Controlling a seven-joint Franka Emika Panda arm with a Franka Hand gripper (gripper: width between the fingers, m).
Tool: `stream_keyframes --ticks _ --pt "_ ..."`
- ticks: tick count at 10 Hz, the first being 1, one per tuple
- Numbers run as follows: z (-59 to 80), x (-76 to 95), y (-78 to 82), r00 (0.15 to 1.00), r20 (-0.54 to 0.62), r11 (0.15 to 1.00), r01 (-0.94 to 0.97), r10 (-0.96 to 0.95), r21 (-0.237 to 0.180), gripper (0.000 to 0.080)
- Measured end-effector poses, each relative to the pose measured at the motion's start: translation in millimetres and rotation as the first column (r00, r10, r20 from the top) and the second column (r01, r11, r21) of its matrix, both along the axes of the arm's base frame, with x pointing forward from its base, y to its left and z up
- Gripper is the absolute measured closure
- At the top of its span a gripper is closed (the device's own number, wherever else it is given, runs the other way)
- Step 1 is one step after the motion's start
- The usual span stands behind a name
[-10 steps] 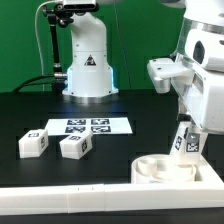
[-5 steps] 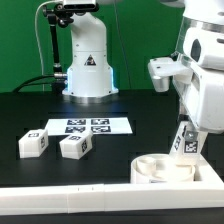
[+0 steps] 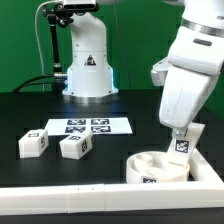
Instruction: Assemble stool
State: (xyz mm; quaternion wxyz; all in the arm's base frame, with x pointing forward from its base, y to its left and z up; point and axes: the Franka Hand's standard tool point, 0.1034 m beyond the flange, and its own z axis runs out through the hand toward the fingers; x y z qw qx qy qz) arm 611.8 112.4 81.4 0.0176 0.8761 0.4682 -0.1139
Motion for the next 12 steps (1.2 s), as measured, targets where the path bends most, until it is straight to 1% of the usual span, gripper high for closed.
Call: stream_keyframes --ticks 3,4,5,6,7,9,11,12 --pt "-0.5 -0.4 -1.1 0.987 0.023 0.986 0.162 -0.161 -0.028 0.0450" --pt "-2.8 -1.8 -5.7 0.966 0.027 0.965 0.258 -0.257 -0.035 0.0450" --pt "-7.6 -4.3 -8.5 0.931 0.025 0.930 0.364 -0.364 -0.040 0.0451" --pt "-8.9 -4.7 -8.7 0.898 0.031 0.897 0.439 -0.438 -0.042 0.0453" --pt "-9.0 -4.8 -8.9 0.872 0.040 0.870 0.490 -0.488 -0.049 0.0453" --pt "-9.4 -5.4 -7.8 0.785 0.070 0.782 0.620 -0.616 -0.069 0.0453" --pt "-9.5 -5.5 -7.3 0.715 0.092 0.710 0.699 -0.693 -0.080 0.0454" --pt "-9.4 -5.6 -6.6 0.652 0.111 0.646 0.758 -0.750 -0.087 0.0453"
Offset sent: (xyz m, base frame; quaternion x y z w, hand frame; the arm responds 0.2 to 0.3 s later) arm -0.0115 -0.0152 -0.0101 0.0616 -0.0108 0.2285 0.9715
